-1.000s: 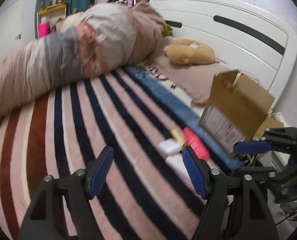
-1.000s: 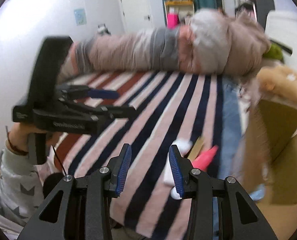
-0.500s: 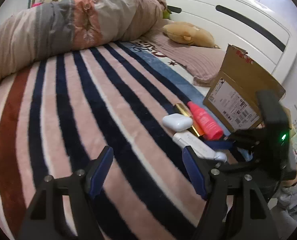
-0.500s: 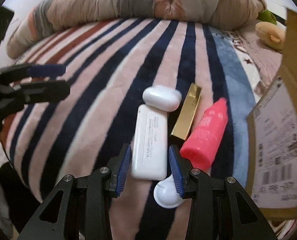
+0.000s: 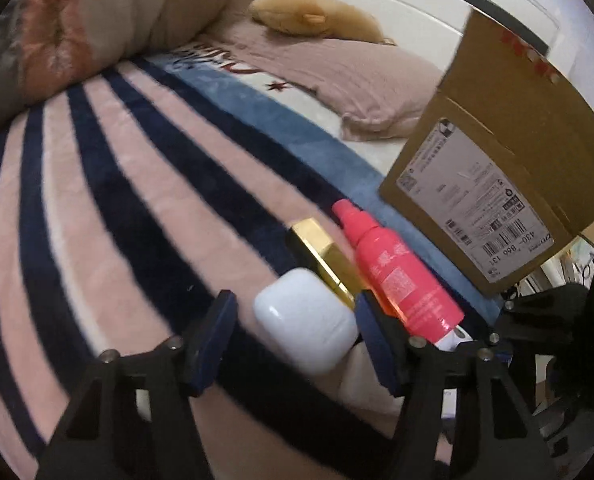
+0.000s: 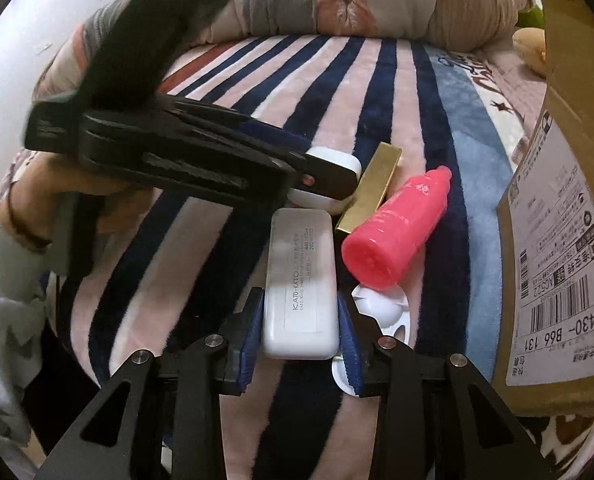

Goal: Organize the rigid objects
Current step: 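Grasp the white earbud case with the left gripper, then grasp the white rectangular box with the right gripper while the left holds the case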

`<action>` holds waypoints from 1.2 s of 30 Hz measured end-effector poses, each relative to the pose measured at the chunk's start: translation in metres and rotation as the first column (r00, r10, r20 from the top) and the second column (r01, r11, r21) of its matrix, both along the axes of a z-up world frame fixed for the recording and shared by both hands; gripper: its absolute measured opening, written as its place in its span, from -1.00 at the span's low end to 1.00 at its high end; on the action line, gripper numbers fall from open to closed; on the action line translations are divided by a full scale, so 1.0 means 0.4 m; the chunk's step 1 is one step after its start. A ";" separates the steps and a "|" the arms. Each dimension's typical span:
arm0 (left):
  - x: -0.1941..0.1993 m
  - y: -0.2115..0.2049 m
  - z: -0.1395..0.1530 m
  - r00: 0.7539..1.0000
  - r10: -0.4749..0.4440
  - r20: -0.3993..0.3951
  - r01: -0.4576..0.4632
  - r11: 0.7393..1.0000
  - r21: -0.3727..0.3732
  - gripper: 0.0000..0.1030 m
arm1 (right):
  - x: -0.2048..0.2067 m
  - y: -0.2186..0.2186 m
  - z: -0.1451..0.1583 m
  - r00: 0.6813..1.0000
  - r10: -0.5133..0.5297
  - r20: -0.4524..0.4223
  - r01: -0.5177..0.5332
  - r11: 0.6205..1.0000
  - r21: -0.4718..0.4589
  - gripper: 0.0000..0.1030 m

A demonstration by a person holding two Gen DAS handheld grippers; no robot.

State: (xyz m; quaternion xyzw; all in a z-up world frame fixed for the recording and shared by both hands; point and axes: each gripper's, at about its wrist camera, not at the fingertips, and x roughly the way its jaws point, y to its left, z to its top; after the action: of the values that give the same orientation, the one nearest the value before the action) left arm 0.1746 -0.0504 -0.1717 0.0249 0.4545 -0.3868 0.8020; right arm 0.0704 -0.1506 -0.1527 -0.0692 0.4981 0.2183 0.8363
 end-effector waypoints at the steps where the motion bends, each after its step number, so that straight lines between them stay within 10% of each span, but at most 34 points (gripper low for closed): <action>1: 0.003 0.002 0.001 1.000 -0.007 -0.007 0.007 1.000 -0.017 -0.11 | 0.004 -0.003 -0.001 1.000 0.003 -0.004 -0.003 1.000 0.008 -0.40; 7: 0.003 0.054 0.024 1.000 0.018 -0.025 -0.019 0.999 -0.047 -0.51 | 0.003 -0.005 -0.001 1.000 0.016 -0.003 -0.016 1.000 0.008 -0.40; 16: -0.014 0.025 0.010 0.997 -0.075 -0.026 0.076 0.997 0.027 0.18 | 0.004 -0.001 0.004 1.000 0.021 -0.006 -0.021 1.000 0.009 -0.39; 28: -0.050 0.064 0.021 0.999 -0.012 0.029 0.007 0.985 0.171 0.05 | -0.012 0.015 0.007 0.998 0.070 0.009 -0.069 0.997 -0.027 -0.40; 36: -0.145 0.209 0.006 0.995 0.101 0.013 -0.101 0.988 0.117 0.06 | 0.004 0.055 -0.011 0.988 0.151 0.023 -0.150 0.988 -0.033 -0.37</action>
State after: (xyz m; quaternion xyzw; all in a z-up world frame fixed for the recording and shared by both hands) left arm 0.1167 0.0333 -0.1691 0.0505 0.4744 -0.3180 0.8193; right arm 0.0719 -0.1287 -0.1571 -0.1223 0.4842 0.2720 0.8226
